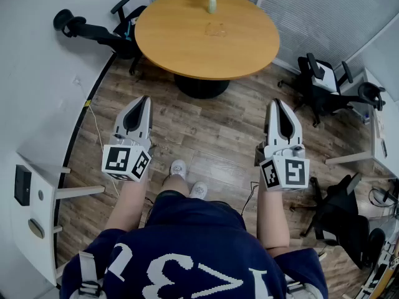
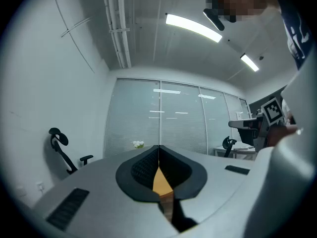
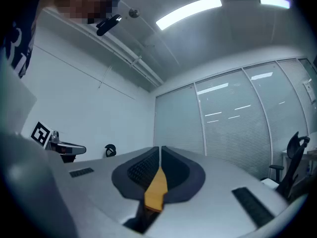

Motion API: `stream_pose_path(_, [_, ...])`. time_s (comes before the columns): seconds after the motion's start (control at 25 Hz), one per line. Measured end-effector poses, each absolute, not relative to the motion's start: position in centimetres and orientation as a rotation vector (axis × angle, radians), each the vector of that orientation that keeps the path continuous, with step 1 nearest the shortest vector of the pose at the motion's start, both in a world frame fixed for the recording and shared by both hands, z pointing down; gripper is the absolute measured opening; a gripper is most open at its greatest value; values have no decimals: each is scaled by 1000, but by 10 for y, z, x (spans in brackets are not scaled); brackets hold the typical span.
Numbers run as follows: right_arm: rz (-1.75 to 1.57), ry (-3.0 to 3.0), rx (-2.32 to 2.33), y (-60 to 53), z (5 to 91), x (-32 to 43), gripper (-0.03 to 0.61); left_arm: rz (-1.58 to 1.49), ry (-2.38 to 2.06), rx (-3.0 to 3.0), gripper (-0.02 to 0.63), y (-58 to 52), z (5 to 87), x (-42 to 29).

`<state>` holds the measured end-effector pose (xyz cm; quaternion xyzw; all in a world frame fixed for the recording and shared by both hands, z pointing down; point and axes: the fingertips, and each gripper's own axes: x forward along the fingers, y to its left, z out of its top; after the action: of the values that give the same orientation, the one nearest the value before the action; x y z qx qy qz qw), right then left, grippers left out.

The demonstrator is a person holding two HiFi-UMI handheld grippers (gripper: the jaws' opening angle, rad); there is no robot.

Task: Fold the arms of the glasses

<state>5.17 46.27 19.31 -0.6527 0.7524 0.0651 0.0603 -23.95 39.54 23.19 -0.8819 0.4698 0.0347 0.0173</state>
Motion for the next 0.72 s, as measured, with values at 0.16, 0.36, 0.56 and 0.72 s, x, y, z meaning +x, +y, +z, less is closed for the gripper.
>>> stream_pose_path(0.16, [219, 2309, -1971, 474, 193, 43, 36, 96, 1468, -2744, 15, 408, 234, -241])
stream_pose_path(0.36, [241, 2331, -1949, 477, 189, 39, 36, 97, 1477, -2735, 15, 411, 232, -240])
stream_pose_path(0.56, [225, 2318, -1914, 468, 183, 40, 37, 88, 1478, -2728, 15, 404, 228, -239])
stream_pose_path(0.72, [222, 2326, -1899, 449, 185, 40, 37, 95, 1492, -2722, 15, 386, 230, -240])
